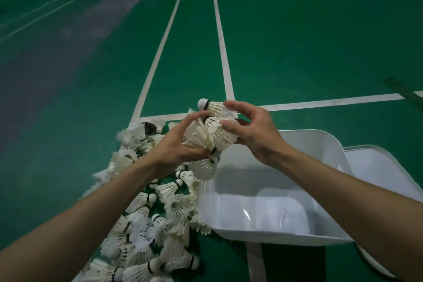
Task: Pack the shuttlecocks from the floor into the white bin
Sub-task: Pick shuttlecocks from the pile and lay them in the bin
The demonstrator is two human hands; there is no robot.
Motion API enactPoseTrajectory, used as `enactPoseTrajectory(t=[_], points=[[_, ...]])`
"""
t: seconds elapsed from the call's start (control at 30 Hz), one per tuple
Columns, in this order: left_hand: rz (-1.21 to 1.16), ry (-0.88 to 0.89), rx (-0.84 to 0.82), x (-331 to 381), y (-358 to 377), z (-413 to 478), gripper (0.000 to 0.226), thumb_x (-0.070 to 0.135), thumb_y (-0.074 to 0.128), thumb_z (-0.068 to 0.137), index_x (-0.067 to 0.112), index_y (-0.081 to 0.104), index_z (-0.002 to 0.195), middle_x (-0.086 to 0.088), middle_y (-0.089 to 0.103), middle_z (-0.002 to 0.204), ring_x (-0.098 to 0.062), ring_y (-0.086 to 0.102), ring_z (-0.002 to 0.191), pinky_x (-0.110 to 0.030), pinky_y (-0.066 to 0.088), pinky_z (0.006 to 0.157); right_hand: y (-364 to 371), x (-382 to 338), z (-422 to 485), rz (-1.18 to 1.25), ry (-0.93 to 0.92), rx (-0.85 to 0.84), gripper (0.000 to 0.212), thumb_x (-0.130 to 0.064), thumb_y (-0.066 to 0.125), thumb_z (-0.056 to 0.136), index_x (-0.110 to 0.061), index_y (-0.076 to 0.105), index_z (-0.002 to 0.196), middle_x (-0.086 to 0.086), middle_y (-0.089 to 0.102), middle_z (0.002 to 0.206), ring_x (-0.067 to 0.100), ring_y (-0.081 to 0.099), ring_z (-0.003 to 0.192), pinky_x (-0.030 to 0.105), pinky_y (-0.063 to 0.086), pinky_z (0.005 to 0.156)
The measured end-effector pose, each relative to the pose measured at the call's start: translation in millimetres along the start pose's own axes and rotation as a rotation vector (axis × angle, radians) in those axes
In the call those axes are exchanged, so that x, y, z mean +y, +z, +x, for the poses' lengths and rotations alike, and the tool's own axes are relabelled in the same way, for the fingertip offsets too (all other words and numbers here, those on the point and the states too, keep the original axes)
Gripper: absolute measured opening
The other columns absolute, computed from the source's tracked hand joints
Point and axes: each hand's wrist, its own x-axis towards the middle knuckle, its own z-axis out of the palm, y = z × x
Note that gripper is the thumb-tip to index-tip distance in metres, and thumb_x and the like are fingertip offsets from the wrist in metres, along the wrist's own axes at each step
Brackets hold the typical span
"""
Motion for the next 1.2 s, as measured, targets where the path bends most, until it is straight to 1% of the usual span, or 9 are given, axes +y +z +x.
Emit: enactPoseTrajectory(t=[0.13,0.3,0.4,0.57,0.73,0.87,1.03,1.13,1.2], points=[[0.055,0.028,0.053,-0.9,5.0,-2.0,0.07,-0.02,0.066,0.068,0.031,0.058,0.116,-0.025,0.055,0.117,-0.03,0.068,0.091,-0.04,0.057,0.079,-2.3,5.0,-3.2,-0.048,-0.009,0.027,0.042,-0.001,0.075,0.077,-0.018,0.063,0.114,0.013,0.067,0.114,0.03,0.069,0.091,0.056,0.056,0.08],[0.011,-0.028,-0.029,-1.6,4.5,-11.8,0.075,-0.019,0.065,0.07,0.034,0.054,0.123,-0.025,0.058,0.116,-0.034,0.067,0.098,-0.042,0.056,0.081,0.3,5.6,-16.3,-0.051,-0.012,0.015,0.047,-0.002,0.076,0.076,-0.016,0.062,0.119,0.014,0.066,0.116,0.024,0.069,0.091,0.044,0.06,0.076],[0.035,-0.015,-0.013,-0.3,8.6,-16.7,0.072,-0.019,0.065,0.07,0.03,0.054,0.121,-0.026,0.057,0.114,-0.033,0.068,0.094,-0.041,0.056,0.08,2.1,1.9,-22.2,-0.065,-0.022,0.016,0.044,-0.003,0.075,0.078,-0.015,0.062,0.118,0.012,0.064,0.12,0.022,0.069,0.088,0.036,0.059,0.071],[0.005,0.001,0.021,0.0,13.2,-21.1,0.07,-0.015,0.069,0.065,0.027,0.055,0.119,-0.024,0.059,0.11,-0.029,0.069,0.088,-0.036,0.056,0.075,2.9,-3.4,-27.8,-0.093,-0.041,0.017,0.05,-0.021,0.077,0.07,-0.019,0.062,0.118,0.011,0.064,0.12,0.027,0.069,0.095,0.039,0.059,0.078],[-0.044,-0.075,-0.014,-2.1,8.9,-19.6,0.071,-0.019,0.063,0.073,0.028,0.052,0.126,-0.027,0.056,0.119,-0.037,0.066,0.099,-0.039,0.056,0.079,-0.1,-2.0,-29.3,-0.103,-0.063,-0.014,0.047,-0.001,0.074,0.078,-0.018,0.061,0.119,0.011,0.064,0.119,0.025,0.071,0.093,0.039,0.059,0.081],[-0.063,-0.121,-0.039,-1.3,7.0,-18.9,0.075,-0.018,0.061,0.074,0.029,0.05,0.131,-0.028,0.059,0.115,-0.038,0.066,0.101,-0.042,0.056,0.083,0.3,-1.6,-31.1,-0.082,-0.052,-0.018,0.049,0.002,0.074,0.077,-0.017,0.061,0.119,0.011,0.064,0.118,0.025,0.071,0.09,0.038,0.059,0.08],[0.007,-0.096,-0.03,0.0,8.1,-20.6,0.066,-0.018,0.065,0.071,0.025,0.056,0.12,-0.028,0.06,0.111,-0.036,0.067,0.096,-0.038,0.057,0.079,0.4,1.4,-32.3,-0.072,-0.051,-0.036,0.049,0.006,0.072,0.078,-0.017,0.061,0.119,0.013,0.063,0.119,0.022,0.071,0.086,0.034,0.058,0.077],[0.023,-0.06,0.006,1.7,9.1,-21.0,0.064,-0.018,0.067,0.07,0.022,0.056,0.119,-0.027,0.06,0.111,-0.034,0.068,0.094,-0.039,0.057,0.078,0.5,-1.8,-31.1,-0.063,-0.067,-0.022,0.051,0.006,0.073,0.076,-0.016,0.06,0.121,0.008,0.064,0.117,0.022,0.07,0.087,0.037,0.058,0.08],[0.048,-0.048,0.03,4.4,9.3,-21.5,0.065,-0.016,0.069,0.068,0.022,0.055,0.119,-0.025,0.059,0.112,-0.034,0.068,0.094,-0.04,0.057,0.079,0.5,-5.2,-30.2,-0.053,-0.084,-0.014,0.052,0.005,0.074,0.075,-0.015,0.059,0.121,0.005,0.063,0.117,0.018,0.07,0.085,0.034,0.058,0.077]])
